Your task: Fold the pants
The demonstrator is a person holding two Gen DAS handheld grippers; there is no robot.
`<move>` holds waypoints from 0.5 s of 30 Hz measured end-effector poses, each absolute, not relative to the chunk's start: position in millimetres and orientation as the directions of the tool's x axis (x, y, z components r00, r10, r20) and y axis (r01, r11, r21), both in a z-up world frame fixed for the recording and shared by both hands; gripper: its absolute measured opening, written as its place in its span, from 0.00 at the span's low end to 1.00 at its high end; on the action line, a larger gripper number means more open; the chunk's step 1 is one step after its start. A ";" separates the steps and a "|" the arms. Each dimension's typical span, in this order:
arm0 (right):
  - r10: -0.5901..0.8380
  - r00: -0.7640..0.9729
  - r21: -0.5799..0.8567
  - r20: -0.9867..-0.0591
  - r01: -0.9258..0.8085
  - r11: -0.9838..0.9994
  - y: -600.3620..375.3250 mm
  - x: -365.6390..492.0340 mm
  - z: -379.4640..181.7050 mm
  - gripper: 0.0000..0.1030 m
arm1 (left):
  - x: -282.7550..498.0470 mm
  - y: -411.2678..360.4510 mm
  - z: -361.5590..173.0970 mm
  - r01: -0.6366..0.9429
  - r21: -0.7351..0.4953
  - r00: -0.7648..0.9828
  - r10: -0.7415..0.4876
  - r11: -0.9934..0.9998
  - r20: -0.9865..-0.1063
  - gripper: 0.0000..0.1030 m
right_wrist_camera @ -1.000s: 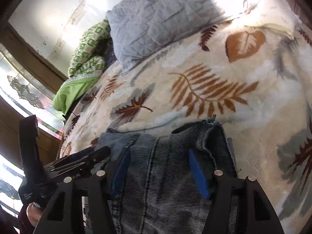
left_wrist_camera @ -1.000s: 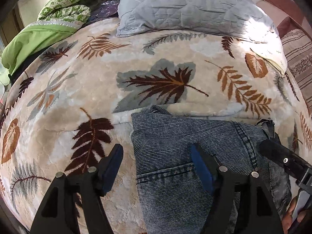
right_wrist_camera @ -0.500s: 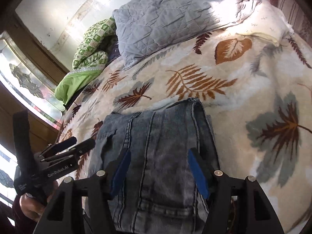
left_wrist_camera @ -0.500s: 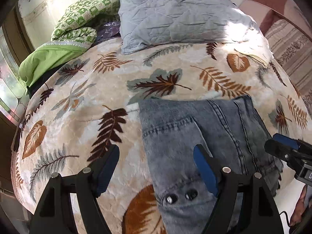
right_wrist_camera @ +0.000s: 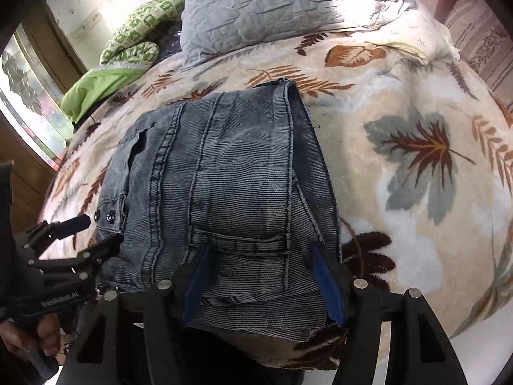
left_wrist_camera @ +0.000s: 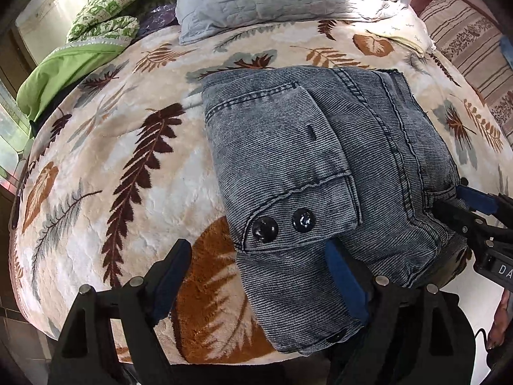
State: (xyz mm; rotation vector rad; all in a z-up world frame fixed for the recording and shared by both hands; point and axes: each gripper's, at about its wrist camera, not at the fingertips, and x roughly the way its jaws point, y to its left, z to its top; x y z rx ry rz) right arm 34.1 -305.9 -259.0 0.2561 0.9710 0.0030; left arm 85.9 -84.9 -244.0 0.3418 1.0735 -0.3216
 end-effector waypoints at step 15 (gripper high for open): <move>0.155 0.649 0.331 -0.745 0.158 0.930 -358.0 -17.1 -213.5 0.64 | 60.3 -82.6 -136.0 0.350 0.122 0.611 -0.127 0.929 -0.782 0.85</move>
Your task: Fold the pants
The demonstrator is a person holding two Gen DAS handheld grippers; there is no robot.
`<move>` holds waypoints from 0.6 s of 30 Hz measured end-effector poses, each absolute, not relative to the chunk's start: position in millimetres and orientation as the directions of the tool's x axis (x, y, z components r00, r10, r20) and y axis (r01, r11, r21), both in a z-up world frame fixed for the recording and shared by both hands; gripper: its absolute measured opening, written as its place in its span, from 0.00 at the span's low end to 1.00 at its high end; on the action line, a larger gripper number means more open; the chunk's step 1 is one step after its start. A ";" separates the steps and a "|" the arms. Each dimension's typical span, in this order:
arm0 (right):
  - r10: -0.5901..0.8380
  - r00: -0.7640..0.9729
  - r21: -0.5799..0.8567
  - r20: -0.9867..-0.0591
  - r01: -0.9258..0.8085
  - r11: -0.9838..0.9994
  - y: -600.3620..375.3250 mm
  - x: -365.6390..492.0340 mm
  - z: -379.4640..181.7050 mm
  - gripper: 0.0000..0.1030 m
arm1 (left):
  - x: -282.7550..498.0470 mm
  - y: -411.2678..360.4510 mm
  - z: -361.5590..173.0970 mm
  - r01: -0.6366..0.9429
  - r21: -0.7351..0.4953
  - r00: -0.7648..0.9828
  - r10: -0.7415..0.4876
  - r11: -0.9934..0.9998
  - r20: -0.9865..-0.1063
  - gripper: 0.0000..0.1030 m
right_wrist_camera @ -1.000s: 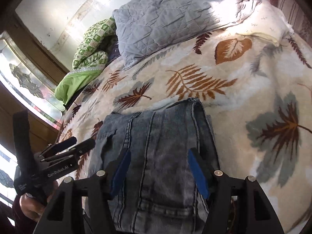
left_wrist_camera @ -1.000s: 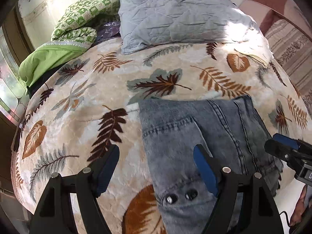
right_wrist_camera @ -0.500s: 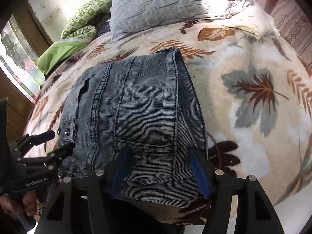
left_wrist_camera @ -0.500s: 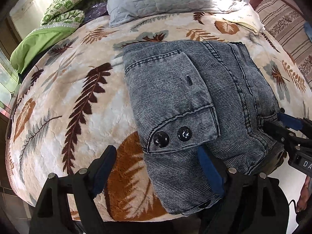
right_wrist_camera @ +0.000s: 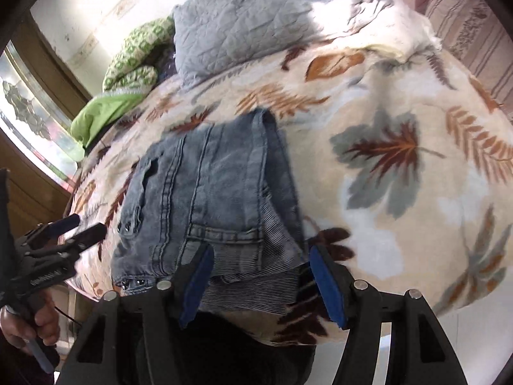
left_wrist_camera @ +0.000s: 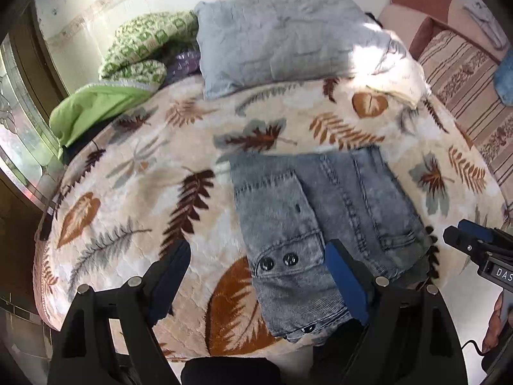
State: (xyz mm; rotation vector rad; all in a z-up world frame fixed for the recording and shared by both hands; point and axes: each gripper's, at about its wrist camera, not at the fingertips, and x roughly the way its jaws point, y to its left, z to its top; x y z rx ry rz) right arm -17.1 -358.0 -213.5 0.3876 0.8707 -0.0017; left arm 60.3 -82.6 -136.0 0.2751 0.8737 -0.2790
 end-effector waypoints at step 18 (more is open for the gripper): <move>-0.072 0.930 0.161 -0.360 0.138 0.977 -332.0 -80.6 -60.0 0.99 | 13.3 -10.3 -18.0 0.105 0.100 0.908 -0.055 0.989 -0.416 1.00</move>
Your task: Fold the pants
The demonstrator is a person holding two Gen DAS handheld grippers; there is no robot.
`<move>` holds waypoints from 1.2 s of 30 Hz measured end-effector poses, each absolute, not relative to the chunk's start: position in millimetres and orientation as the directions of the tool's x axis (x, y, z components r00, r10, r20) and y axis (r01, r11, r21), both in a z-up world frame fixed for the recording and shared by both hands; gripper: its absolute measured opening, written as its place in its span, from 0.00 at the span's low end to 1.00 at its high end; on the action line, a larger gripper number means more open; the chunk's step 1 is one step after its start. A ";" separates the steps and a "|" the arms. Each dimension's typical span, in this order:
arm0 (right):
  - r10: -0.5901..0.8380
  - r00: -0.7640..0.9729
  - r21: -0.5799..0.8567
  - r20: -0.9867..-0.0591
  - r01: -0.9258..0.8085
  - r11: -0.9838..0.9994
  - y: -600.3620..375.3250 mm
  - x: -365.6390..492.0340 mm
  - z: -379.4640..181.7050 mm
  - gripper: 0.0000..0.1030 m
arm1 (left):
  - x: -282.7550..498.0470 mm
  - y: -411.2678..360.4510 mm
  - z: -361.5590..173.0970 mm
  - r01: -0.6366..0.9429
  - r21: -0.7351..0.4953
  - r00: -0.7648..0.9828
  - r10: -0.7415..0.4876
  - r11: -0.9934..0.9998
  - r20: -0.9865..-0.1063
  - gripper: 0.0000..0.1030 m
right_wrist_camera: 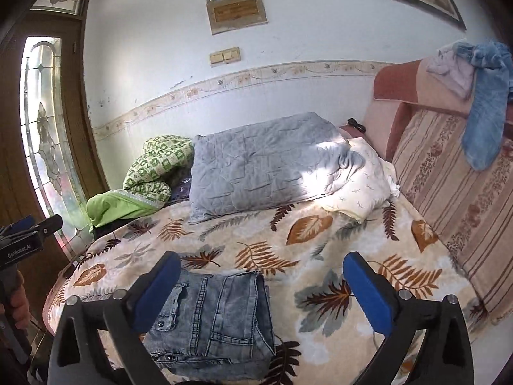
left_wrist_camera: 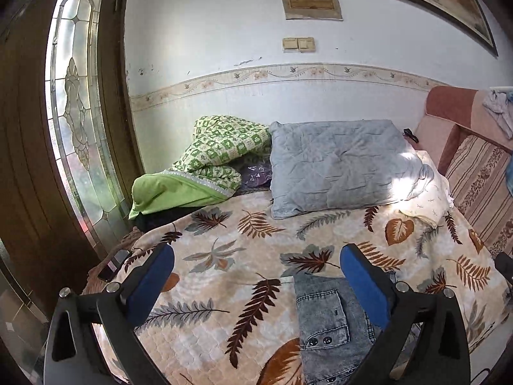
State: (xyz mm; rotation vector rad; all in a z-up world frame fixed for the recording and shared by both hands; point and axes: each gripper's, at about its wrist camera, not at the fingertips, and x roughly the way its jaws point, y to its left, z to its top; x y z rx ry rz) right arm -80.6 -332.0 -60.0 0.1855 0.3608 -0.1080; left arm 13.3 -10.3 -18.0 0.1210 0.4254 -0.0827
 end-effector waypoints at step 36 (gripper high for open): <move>0.015 0.921 0.139 -0.388 0.043 0.989 -263.8 -54.6 -58.0 0.99 | -1.0 56.0 -7.6 -0.050 0.066 0.929 0.071 0.997 -0.364 1.00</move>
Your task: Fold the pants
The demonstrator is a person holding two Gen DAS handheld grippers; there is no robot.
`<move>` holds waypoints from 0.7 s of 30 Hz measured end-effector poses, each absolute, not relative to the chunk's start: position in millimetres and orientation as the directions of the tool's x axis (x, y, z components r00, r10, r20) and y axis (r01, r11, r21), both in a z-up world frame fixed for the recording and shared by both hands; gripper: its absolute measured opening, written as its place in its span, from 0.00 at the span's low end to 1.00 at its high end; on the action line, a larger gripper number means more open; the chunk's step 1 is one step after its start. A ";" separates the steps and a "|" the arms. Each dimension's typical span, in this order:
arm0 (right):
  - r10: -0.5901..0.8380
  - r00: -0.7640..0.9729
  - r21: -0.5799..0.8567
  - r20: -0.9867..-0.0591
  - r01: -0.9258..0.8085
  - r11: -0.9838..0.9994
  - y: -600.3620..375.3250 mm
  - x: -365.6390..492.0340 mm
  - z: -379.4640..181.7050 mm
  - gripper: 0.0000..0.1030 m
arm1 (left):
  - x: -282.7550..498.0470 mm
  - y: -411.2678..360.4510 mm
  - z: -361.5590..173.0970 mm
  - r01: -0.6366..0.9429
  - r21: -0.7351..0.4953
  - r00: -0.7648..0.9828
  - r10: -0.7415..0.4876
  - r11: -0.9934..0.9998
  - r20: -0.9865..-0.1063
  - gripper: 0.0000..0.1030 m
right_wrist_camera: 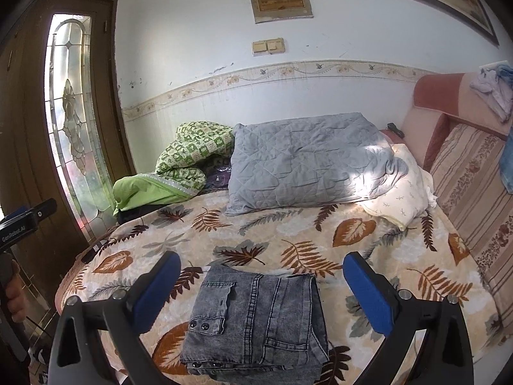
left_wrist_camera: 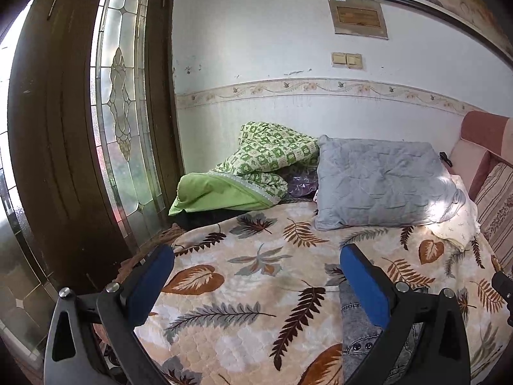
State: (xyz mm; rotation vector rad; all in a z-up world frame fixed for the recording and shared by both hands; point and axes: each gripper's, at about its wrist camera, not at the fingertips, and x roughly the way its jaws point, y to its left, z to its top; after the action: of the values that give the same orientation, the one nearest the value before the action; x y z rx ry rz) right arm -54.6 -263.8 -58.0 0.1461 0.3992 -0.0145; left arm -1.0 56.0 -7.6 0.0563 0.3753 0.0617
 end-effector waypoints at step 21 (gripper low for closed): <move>0.005 0.919 0.158 -0.394 0.062 0.985 -273.3 -55.2 -63.3 0.99 | -0.2 51.5 -7.1 -0.035 0.085 0.929 0.064 0.996 -0.363 1.00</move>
State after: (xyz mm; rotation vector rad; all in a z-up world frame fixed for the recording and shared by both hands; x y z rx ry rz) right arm -55.2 -273.3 -63.3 0.1696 0.4049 -0.0293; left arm -0.2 51.5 -7.1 0.0770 0.3745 0.0507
